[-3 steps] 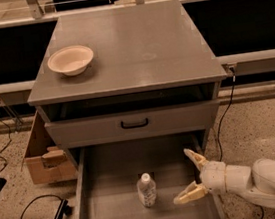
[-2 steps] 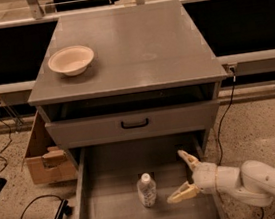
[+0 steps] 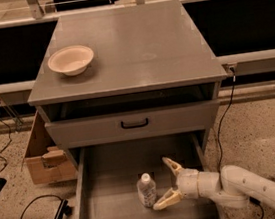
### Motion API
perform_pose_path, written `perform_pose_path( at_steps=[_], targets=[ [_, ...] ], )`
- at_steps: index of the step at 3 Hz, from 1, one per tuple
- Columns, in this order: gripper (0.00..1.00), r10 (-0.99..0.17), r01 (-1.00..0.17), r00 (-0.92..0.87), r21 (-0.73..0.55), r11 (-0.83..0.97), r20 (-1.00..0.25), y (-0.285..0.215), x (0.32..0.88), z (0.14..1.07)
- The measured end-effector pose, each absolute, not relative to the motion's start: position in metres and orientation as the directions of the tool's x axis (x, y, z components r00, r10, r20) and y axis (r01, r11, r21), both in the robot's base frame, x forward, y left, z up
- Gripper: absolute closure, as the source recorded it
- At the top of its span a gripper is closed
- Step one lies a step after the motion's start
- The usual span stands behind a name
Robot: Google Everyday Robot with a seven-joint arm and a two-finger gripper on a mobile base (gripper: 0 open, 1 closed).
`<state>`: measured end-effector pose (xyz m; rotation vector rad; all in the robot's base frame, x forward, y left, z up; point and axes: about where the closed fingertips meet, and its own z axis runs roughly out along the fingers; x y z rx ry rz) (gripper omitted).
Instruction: Pick blue plastic bottle from middle drawer and place on counter
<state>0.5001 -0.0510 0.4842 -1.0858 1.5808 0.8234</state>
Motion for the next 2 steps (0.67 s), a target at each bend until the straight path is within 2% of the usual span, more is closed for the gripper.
perform_pose_path(
  at_steps=[1, 2],
  targets=[
    [0.00, -0.226, -0.950, -0.091, 0.016, 0.313, -0.970, -0.020, 0.477, 0.476],
    [0.22, -0.200, -0.958, -0.082, 0.022, 0.285, -0.976, 0.008, 0.464, 0.471]
  ],
)
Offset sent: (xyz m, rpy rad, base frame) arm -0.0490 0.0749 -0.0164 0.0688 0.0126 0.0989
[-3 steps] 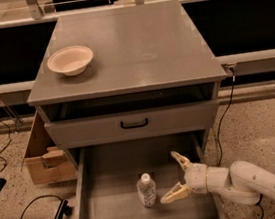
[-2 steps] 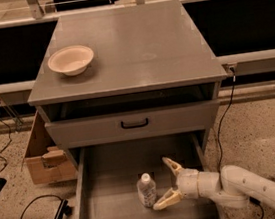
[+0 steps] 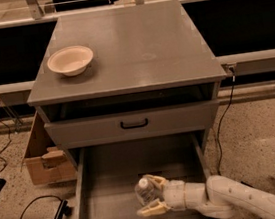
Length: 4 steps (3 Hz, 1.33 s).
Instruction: Pick blue plastic bottle from middle drawer and place on counter
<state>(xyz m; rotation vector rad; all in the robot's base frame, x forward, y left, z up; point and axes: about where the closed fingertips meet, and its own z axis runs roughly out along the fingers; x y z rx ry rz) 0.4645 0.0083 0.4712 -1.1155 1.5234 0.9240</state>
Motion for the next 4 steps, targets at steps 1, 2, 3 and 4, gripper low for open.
perform_pose_path(
  at_steps=[1, 2, 3, 4],
  targets=[
    [0.45, -0.185, -0.961, -0.073, 0.020, 0.277, -0.980, 0.023, 0.468, 0.469],
    [0.69, -0.173, -0.962, -0.061, 0.012, 0.273, -0.983, 0.037, 0.479, 0.469],
    [0.92, -0.185, -0.959, -0.082, 0.027, 0.282, -0.979, 0.043, 0.483, 0.475],
    [1.00, -0.191, -0.952, -0.192, 0.136, 0.274, -0.963, 0.024, 0.466, 0.500]
  ],
)
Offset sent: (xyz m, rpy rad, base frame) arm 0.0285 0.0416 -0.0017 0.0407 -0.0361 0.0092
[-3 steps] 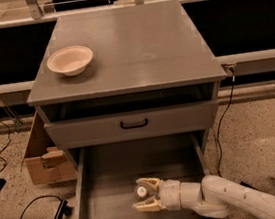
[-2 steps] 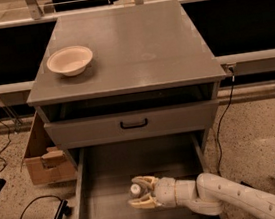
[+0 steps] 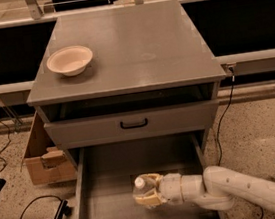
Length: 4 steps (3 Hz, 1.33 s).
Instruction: Pick blue plastic bottle from middle drawer and place on counter
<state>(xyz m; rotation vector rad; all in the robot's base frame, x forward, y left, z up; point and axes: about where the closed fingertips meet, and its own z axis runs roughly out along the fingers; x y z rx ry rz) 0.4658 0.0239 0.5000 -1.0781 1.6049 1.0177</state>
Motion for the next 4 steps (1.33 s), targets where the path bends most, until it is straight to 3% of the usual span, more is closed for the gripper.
perform_pose_path(
  at_steps=[1, 2, 4],
  targets=[
    [1.00, -0.190, -0.932, -0.314, 0.264, 0.247, -0.930, -0.010, 0.447, 0.560],
    [1.00, -0.188, -0.919, -0.352, 0.301, 0.254, -0.917, -0.052, 0.464, 0.655],
    [1.00, -0.284, -0.914, -0.249, 0.129, 0.384, -0.926, -0.101, 0.541, 0.904]
  ],
)
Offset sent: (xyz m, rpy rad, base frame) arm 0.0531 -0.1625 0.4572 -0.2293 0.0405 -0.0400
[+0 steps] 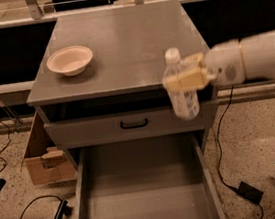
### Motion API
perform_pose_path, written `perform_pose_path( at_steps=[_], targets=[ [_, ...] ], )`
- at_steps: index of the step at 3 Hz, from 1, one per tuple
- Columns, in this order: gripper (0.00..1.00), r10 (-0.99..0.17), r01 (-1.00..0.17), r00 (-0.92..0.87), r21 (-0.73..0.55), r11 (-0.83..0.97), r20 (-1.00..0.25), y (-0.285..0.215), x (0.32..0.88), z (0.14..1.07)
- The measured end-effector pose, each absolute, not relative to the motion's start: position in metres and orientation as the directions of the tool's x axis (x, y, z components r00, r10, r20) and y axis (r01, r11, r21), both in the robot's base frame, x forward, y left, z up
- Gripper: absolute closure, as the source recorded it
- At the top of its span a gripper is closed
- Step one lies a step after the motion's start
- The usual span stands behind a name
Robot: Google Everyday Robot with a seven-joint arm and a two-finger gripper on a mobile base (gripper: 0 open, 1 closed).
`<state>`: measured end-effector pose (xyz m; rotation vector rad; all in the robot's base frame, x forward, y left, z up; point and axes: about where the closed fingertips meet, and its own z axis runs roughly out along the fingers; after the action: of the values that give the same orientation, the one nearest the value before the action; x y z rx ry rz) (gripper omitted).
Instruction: Pick blue plastic bottle from middle drawer and place on counter
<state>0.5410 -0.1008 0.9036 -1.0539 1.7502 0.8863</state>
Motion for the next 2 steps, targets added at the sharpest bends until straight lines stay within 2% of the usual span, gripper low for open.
perform_pose_path(
  at_steps=[2],
  targets=[
    [1.00, -0.196, -0.806, -0.226, 0.070, 0.588, -0.954, -0.125, 0.632, 1.041]
  ],
)
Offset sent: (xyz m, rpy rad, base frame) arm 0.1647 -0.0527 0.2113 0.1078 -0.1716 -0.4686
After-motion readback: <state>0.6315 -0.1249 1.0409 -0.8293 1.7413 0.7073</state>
